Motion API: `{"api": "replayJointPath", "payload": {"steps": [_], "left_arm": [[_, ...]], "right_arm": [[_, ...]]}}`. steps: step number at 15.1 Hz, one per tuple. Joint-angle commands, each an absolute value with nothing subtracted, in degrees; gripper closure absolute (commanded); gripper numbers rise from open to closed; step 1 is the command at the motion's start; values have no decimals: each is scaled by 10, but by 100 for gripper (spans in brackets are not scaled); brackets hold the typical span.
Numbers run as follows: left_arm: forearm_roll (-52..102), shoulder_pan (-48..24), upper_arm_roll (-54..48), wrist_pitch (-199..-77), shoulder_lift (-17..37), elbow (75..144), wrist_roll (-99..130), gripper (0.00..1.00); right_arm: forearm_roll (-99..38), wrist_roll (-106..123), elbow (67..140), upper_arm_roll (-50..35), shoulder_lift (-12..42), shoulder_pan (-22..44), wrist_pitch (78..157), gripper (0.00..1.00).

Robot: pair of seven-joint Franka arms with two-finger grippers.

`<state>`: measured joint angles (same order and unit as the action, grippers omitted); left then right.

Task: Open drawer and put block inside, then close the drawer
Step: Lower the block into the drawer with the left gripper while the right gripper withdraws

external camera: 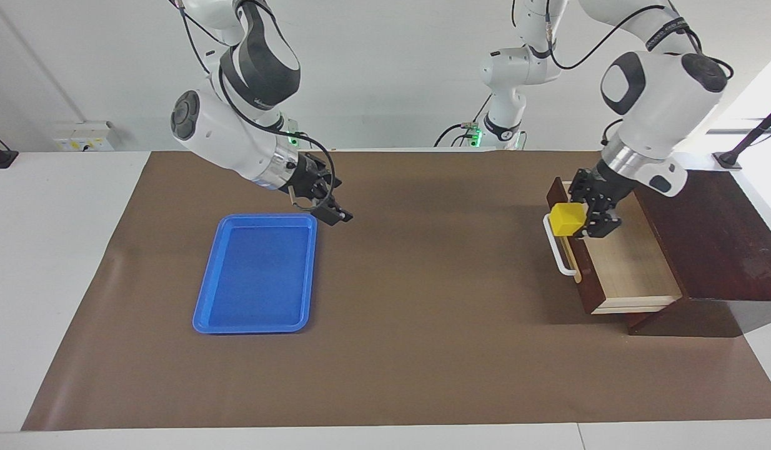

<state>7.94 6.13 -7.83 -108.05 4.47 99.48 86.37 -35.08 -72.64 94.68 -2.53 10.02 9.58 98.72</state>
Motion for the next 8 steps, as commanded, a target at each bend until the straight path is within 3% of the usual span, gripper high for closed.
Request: {"api": "replayJointPath", "payload": {"steps": [1, 6, 8], "left_arm": [[77, 119, -88, -1105, 23, 1040, 816, 100], [77, 150, -87, -1200, 21, 1134, 800, 100], [76, 153, -87, -1239, 16, 1171, 791, 91]], "right_arm": [[-291, -600, 947, -29, 75, 65, 935, 0], [-158, -337, 950, -29, 31, 30, 863, 0], [-99, -211, 952, -29, 16, 19, 860, 0]]}}
